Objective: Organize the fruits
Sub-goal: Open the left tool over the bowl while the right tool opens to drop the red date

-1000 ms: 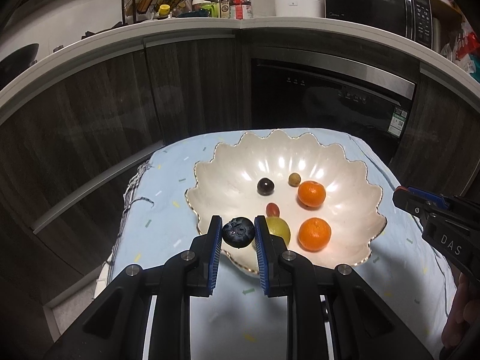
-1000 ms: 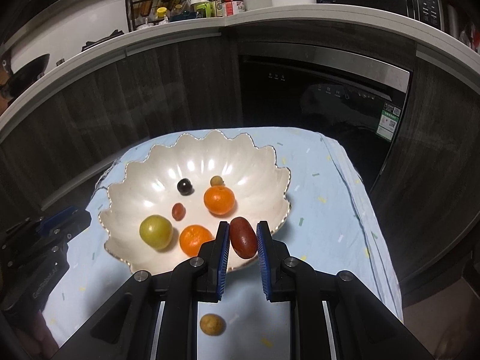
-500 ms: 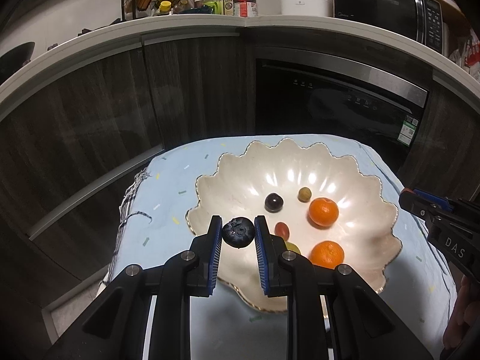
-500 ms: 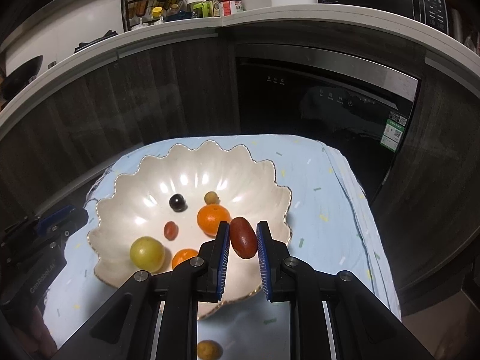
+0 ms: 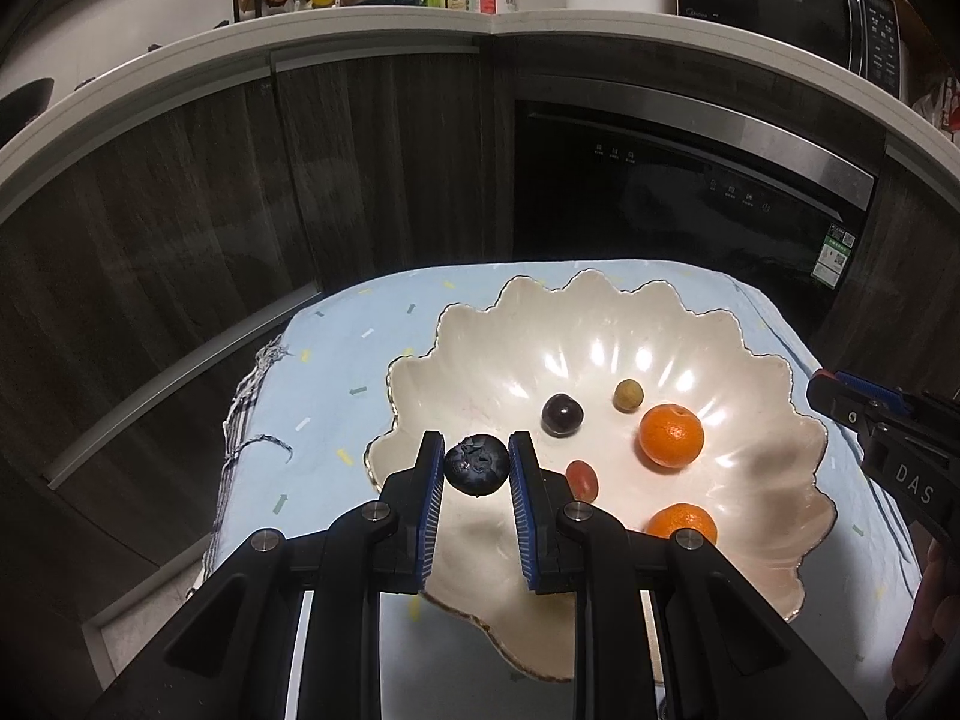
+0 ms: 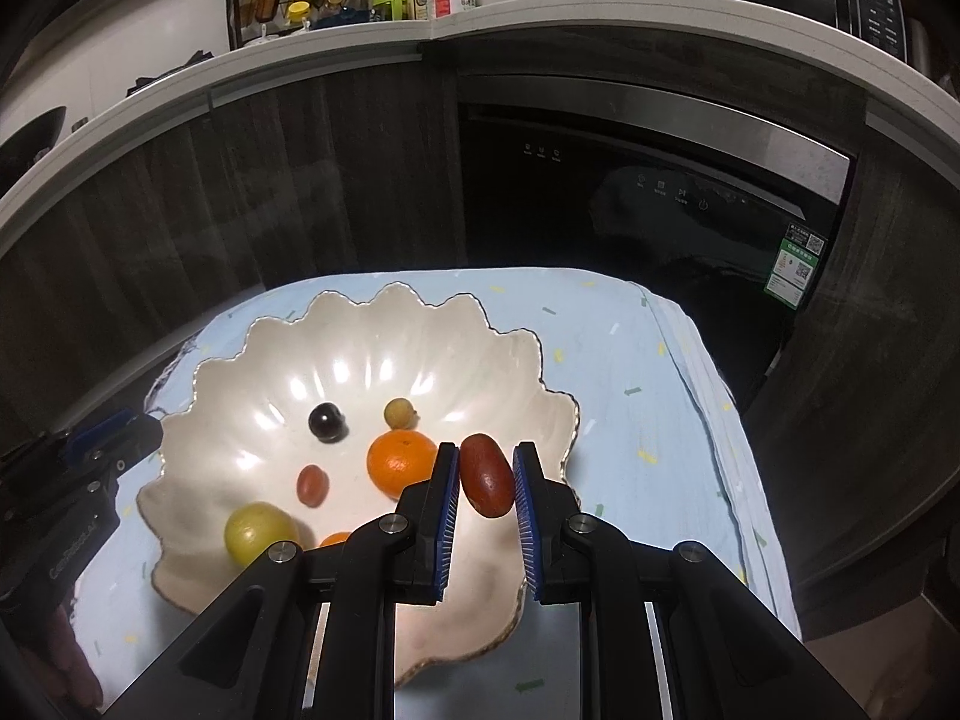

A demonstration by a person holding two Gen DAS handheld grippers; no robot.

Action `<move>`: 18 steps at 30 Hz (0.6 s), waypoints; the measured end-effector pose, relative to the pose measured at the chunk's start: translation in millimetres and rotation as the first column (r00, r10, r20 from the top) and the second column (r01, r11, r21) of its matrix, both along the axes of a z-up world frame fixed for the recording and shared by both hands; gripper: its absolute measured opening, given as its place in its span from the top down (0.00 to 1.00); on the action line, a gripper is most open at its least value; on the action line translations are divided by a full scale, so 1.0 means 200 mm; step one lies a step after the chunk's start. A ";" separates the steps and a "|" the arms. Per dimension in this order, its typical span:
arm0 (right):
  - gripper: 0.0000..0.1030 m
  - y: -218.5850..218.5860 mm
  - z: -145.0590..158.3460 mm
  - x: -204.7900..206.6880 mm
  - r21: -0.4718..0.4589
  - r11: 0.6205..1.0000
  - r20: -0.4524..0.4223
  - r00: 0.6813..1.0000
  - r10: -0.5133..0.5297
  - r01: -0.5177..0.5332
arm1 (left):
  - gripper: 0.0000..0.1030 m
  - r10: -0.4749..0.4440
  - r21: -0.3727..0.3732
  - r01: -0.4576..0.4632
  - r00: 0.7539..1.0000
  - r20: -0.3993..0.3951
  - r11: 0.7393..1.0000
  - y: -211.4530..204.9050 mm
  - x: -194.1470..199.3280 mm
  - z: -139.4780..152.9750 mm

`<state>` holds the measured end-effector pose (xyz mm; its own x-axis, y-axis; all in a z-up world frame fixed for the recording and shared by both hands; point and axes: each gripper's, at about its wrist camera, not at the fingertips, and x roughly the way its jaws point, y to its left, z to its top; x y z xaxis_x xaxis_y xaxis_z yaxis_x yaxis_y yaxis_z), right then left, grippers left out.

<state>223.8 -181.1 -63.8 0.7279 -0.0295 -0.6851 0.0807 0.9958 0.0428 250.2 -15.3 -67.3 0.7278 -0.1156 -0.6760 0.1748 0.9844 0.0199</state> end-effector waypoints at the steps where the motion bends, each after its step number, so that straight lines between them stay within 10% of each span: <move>1: 0.81 0.00 0.00 0.01 -0.001 1.000 -0.003 1.000 -0.002 0.002 | 0.78 -0.001 0.000 0.001 1.000 -0.003 1.000 0.00 0.01 0.00; 11: 0.80 -0.01 -0.05 0.07 0.012 1.000 -0.044 0.999 -0.001 0.002 | 0.78 -0.001 0.005 0.001 1.000 -0.029 1.000 -0.01 0.05 -0.03; 18: 0.80 -0.01 -0.07 0.08 0.018 1.000 -0.068 0.998 0.002 -0.001 | 0.56 0.011 0.008 -0.011 0.999 -0.030 1.000 0.00 0.04 -0.03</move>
<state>240.0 -183.0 -77.1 0.6794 -0.0158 -0.7336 0.0823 0.9951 0.0547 258.8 -15.3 -73.9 0.7082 -0.1024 -0.6986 0.1646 0.9861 0.0223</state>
